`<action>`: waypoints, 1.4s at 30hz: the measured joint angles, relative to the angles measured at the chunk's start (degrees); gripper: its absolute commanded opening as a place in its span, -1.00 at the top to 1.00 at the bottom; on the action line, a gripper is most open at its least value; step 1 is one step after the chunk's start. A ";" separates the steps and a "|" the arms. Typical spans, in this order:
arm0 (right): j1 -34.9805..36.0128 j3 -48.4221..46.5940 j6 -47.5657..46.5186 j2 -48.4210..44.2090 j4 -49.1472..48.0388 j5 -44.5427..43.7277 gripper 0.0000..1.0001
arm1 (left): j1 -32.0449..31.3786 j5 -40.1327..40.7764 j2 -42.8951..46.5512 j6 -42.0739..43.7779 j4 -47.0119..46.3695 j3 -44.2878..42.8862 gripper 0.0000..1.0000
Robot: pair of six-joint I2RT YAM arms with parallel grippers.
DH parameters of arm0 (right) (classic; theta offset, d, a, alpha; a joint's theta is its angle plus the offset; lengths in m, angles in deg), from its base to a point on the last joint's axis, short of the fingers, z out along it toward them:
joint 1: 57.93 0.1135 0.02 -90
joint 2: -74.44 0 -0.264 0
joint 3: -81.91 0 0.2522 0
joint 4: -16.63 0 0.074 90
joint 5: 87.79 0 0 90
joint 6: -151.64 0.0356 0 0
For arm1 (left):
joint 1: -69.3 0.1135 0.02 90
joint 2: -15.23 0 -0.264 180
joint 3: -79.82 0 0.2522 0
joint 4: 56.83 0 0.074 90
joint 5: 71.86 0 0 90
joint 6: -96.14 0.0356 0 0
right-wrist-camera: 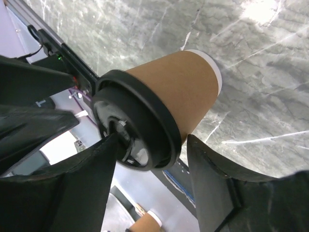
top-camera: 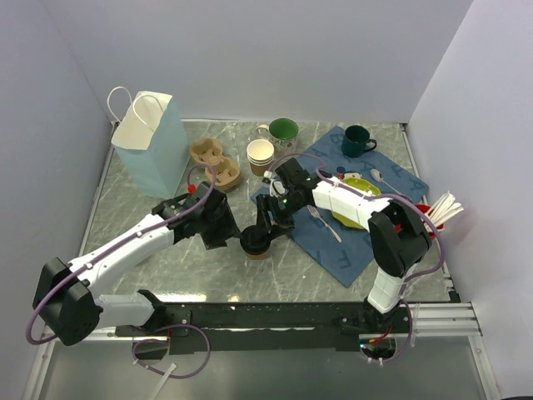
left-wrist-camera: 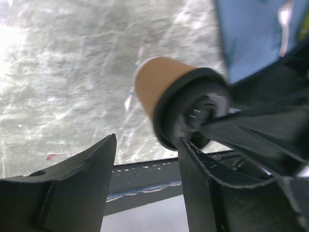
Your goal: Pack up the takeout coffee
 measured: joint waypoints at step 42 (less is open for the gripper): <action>-2.49 12.72 5.66 -9.05 -4.31 2.10 0.14 | -0.63 -0.24 -5.99 4.09 -8.50 -0.42 -0.15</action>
